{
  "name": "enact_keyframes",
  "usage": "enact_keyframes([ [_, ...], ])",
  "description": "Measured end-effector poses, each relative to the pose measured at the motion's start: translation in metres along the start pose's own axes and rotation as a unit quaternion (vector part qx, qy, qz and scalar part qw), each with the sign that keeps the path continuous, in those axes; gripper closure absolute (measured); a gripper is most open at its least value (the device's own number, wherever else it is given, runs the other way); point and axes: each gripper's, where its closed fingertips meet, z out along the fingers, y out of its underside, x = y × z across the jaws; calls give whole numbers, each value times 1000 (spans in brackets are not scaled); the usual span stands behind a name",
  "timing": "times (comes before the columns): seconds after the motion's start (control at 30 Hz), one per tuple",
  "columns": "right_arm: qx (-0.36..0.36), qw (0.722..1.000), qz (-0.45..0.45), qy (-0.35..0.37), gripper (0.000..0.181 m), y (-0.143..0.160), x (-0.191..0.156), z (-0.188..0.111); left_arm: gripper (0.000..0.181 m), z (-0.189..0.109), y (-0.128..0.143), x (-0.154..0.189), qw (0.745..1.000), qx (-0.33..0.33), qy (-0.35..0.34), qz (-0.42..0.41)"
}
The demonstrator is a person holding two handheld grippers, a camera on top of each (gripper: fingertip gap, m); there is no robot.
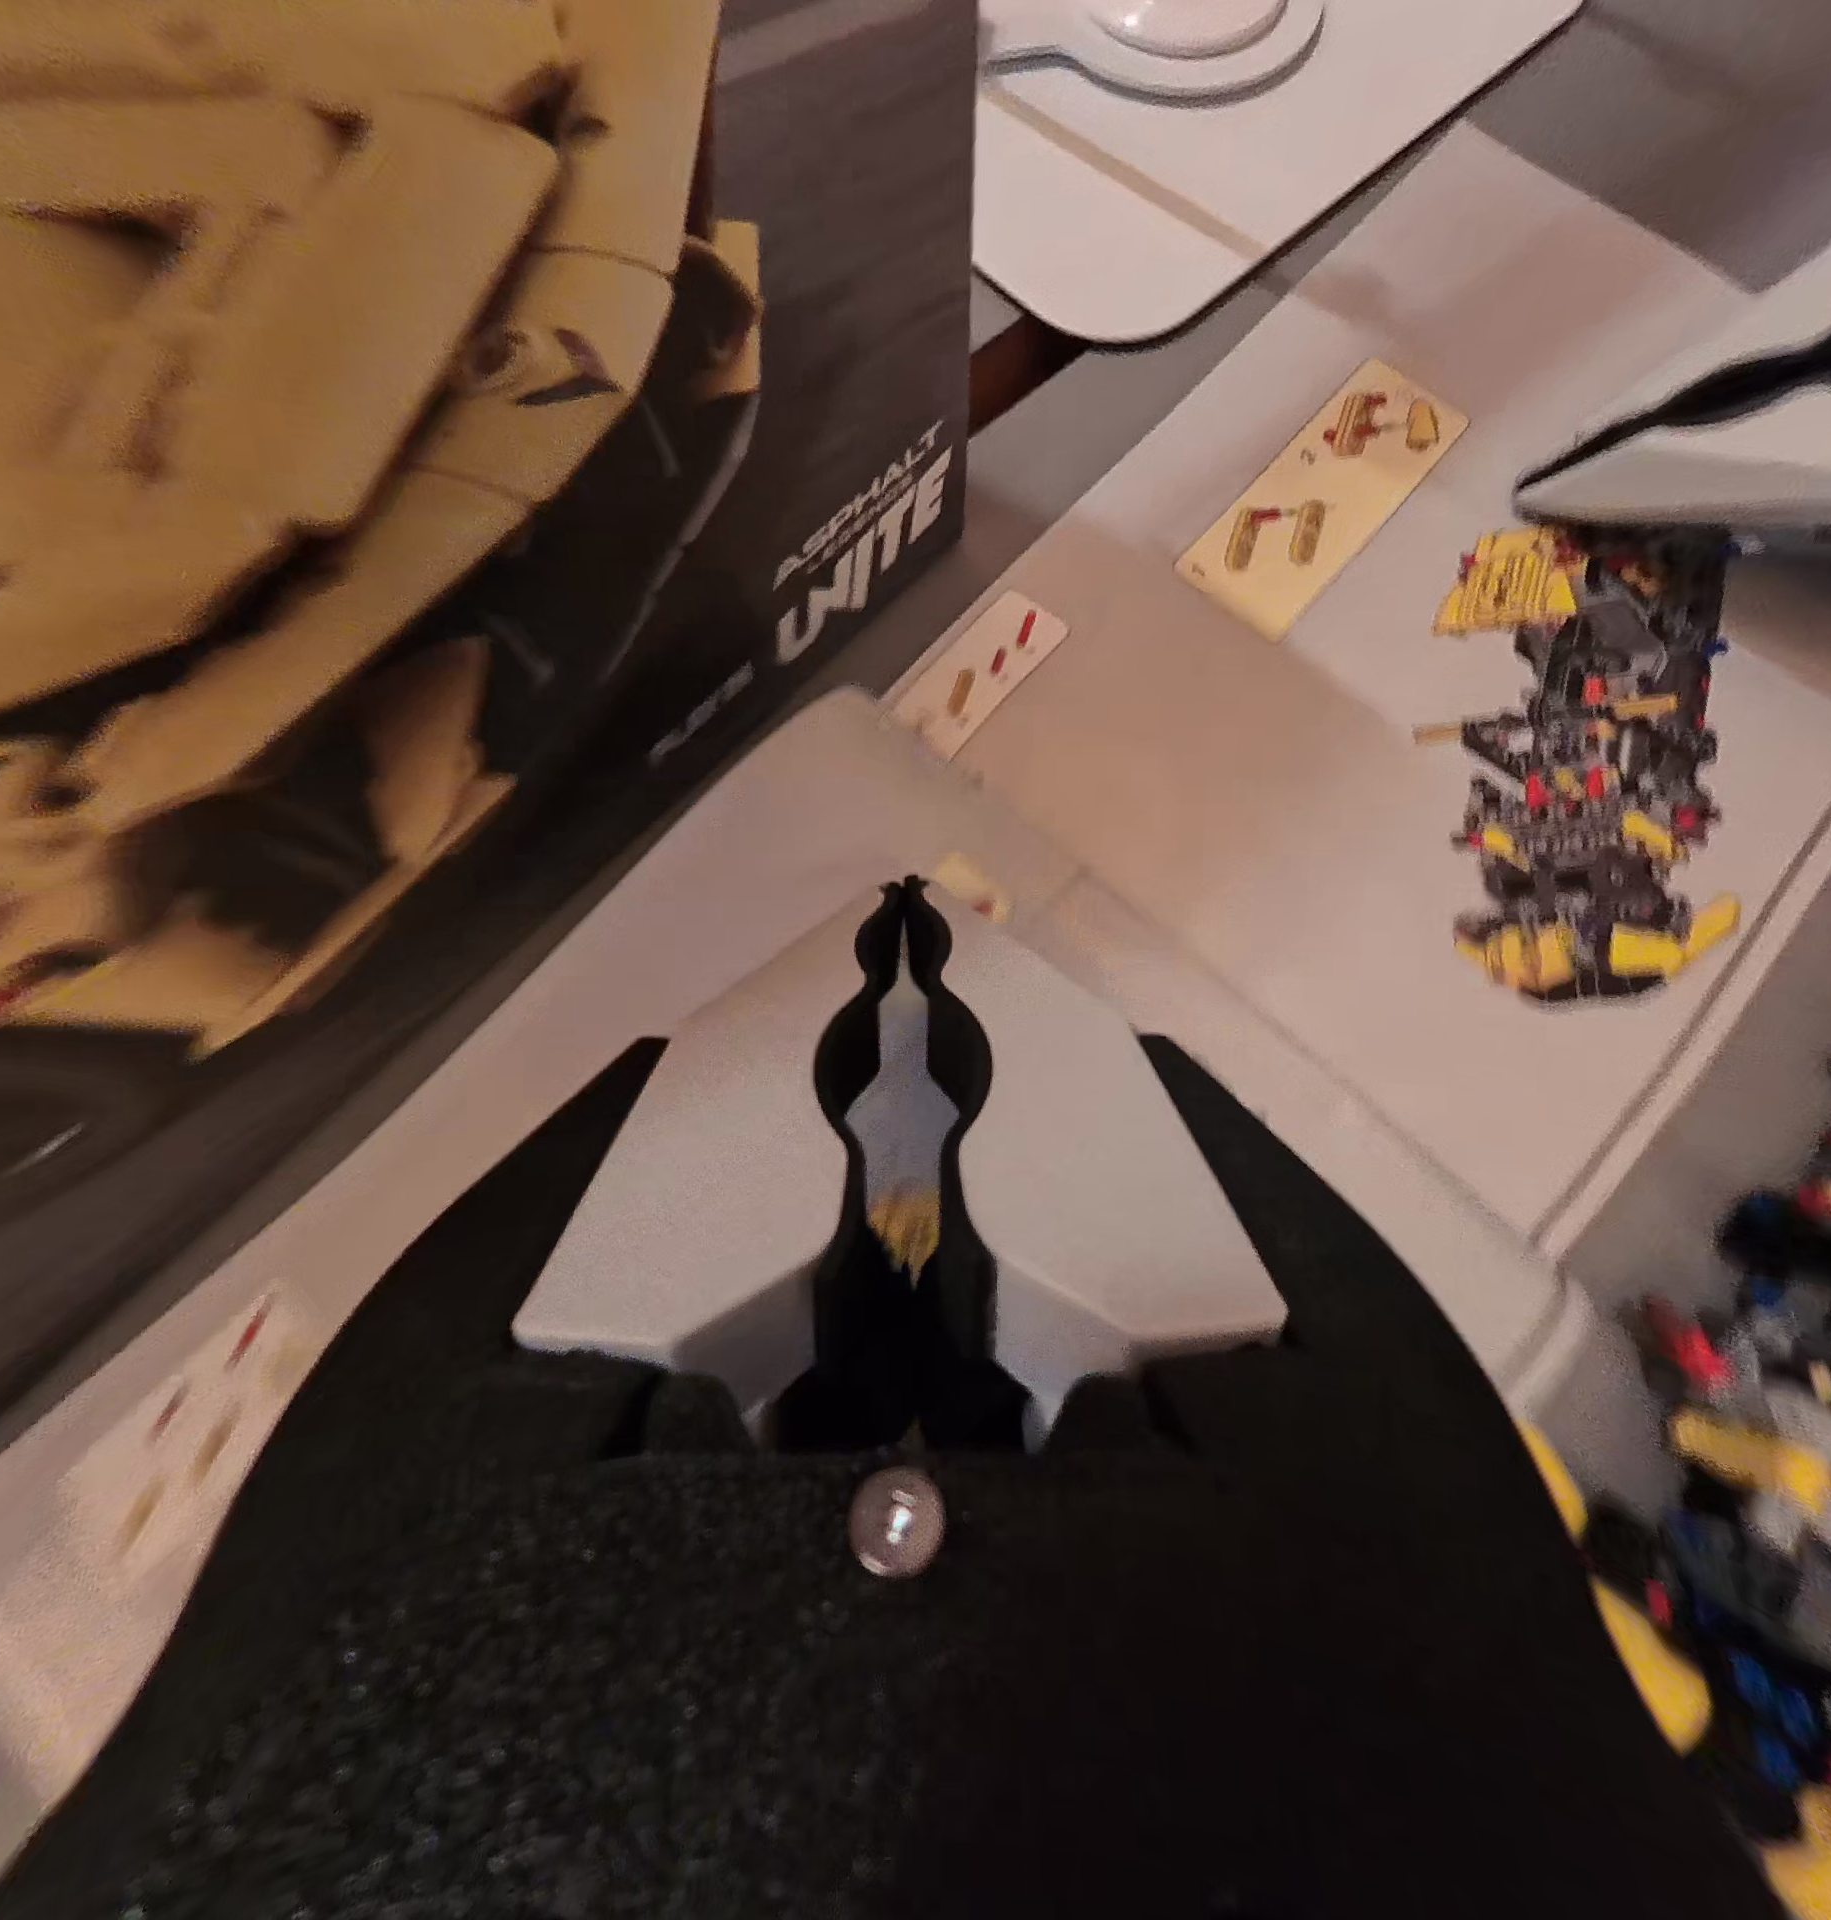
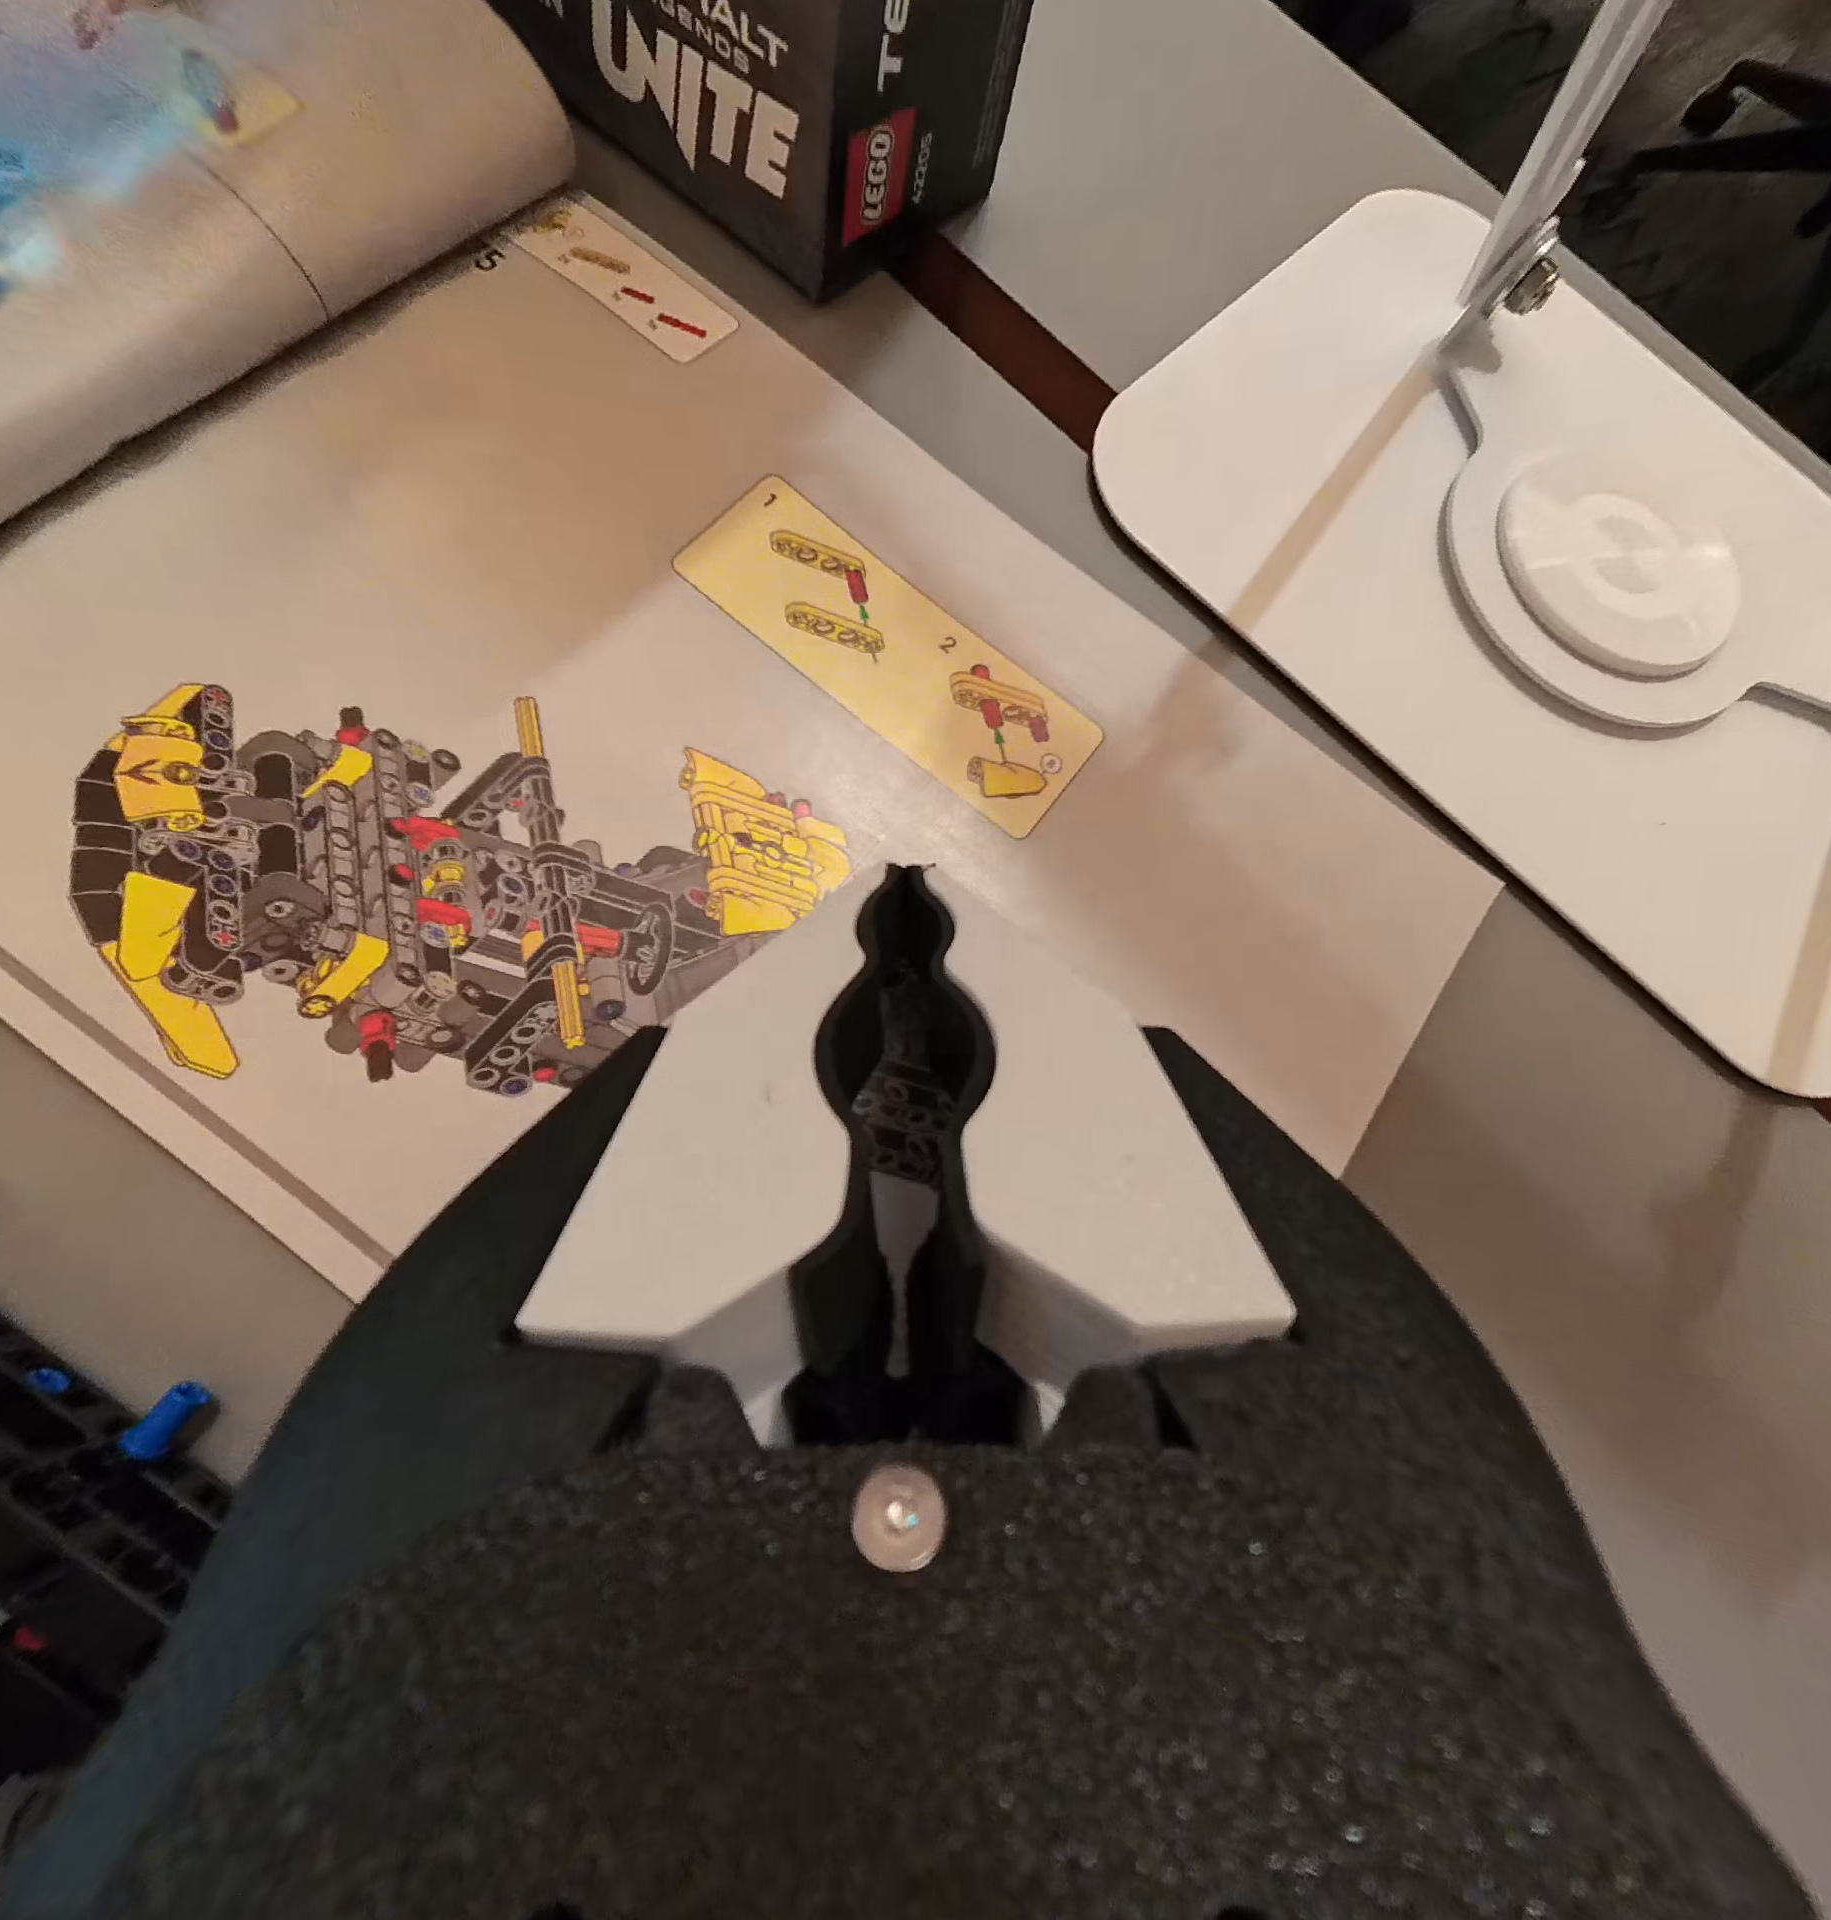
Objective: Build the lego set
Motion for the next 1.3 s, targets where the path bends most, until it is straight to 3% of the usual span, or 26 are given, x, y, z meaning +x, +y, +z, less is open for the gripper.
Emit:
enact_keyframes([
  [0.1, 1, 1000, 4, 0, 181, 0, 0, 0, 180, -78, 33, -3, 999, -6, -30, 12],
  [0.17, 1, 1000, 3, 13, 181, 0, 3, -2, 170, -132, 83, 7, 999, -51, -13, -9],
  [0.27, 62, 997, 15, 38, 168, -21, 8, -24, 160, -202, 162, 15, 993, -99, -42, -53],
  [0.37, 93, 995, 13, 46, 159, -40, 5, -64, 155, -244, 215, 35, 989, -87, -57, -105],
  [0.47, 116, 990, 25, 73, 156, -40, -4, -107, 154, -262, 239, 59, 988, -44, -39, -140],
  [0.67, 150, 980, 122, 46, 157, 1, -70, -170, 154, -253, 227, 98, 996, 16, 13, -91],
  [0.83, 194, 961, 195, 15, 159, 26, -115, -193, 154, -212, 195, 127, 998, 31, 51, -30],
  [1.03, 229, 956, 184, 17, 159, 26, -120, -193, 153, -157, 177, 137, 999, -8, 32, 13],
  [1.17, 229, 958, 171, 8, 160, 25, -120, -190, 153, -143, 179, 136, 999, -28, 25, 11],
  [1.3, 250, 950, 189, -13, 161, 23, -119, -193, 165, -142, 179, 136, 999, -36, 13, 1],
])
